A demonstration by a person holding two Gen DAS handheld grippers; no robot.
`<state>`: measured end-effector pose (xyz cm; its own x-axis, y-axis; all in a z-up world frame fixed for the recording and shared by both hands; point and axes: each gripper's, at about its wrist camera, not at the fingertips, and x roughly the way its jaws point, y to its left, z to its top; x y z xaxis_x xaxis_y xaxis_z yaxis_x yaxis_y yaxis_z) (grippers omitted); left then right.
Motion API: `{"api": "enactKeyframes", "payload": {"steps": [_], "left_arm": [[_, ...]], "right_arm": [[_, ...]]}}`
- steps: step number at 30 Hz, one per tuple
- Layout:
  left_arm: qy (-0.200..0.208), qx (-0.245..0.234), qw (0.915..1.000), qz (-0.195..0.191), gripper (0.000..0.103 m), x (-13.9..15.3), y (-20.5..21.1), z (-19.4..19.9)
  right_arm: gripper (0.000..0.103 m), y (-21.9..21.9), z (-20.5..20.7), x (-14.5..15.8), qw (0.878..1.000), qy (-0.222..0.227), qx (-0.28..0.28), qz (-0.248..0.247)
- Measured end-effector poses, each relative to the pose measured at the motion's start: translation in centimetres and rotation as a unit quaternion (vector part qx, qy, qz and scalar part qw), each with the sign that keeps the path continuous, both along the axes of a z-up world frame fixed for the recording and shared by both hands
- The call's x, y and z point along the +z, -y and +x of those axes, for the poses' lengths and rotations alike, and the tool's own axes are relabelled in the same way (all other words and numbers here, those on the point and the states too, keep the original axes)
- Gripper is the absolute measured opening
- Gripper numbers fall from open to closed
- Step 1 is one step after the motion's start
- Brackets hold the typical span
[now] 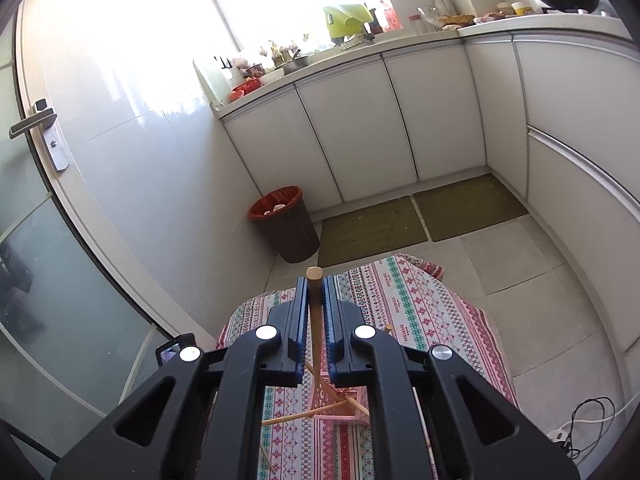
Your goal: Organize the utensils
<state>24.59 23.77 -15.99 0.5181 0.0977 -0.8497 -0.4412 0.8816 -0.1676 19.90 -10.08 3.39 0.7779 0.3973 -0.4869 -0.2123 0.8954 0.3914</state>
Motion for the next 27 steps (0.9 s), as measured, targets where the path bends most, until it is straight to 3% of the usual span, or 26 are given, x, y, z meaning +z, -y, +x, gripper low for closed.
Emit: {"api": "enactKeyframes", "payload": {"steps": [8, 16, 20, 27], "left_arm": [[0.129, -0.055, 0.9894, 0.039, 0.007, 12.4, 3.2, -8.2], [0.234, -0.121, 0.9605, 0.088, 0.007, 22.8, 8.6, -11.1], [0.244, -0.158, 0.9526, 0.091, 0.007, 24.4, 11.6, -9.4], [0.244, -0.209, 0.9436, 0.080, 0.007, 24.1, 15.8, -8.0]], "right_arm": [[0.008, 1.6, -2.9, 0.7, 1.000, -0.011, 0.005, 0.020], [0.008, 2.2, -3.9, 2.5, 1.000, 0.002, -0.002, 0.016], [0.008, 2.4, -3.4, 3.5, 1.000, 0.009, -0.006, 0.013], [0.008, 3.0, -1.8, 3.8, 1.000, 0.008, -0.012, 0.006]]}}
